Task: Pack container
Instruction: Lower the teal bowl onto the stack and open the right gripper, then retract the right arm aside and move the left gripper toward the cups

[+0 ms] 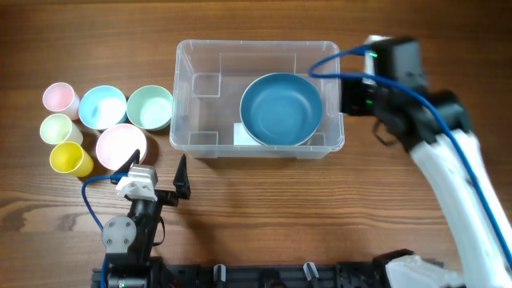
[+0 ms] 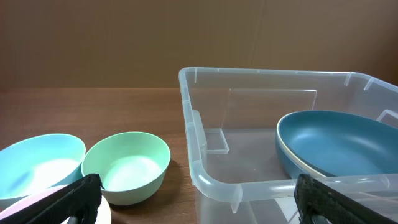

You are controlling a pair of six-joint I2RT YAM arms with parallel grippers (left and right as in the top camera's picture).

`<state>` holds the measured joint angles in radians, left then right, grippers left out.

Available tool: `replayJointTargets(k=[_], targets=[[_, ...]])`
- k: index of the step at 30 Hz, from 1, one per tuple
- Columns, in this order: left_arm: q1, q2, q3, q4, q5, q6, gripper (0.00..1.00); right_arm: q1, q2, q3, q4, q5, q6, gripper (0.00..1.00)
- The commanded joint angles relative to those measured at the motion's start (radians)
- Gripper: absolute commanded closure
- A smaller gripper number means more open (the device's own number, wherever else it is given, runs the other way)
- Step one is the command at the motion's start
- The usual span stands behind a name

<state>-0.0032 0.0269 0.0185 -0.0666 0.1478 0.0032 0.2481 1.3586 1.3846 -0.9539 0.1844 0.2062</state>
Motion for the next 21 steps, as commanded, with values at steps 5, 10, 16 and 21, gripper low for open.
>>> replayJointTargets(k=[5,10,16,21], targets=[[0.003,-0.005,-0.010,0.003,0.012,0.016,0.00,-0.231,-0.175,0.011,-0.091,0.188,0.140,0.08],[0.003,-0.005,-0.010,0.003,0.012,0.016,0.00,-0.328,-0.184,0.010,-0.102,0.184,0.137,0.01],[0.003,-0.005,-0.010,0.003,0.012,0.016,0.00,-0.331,-0.179,0.010,-0.102,0.185,0.137,0.00],[0.003,-0.005,-0.010,0.003,0.012,0.016,0.00,-0.331,-0.173,0.010,-0.102,0.185,0.137,0.00]])
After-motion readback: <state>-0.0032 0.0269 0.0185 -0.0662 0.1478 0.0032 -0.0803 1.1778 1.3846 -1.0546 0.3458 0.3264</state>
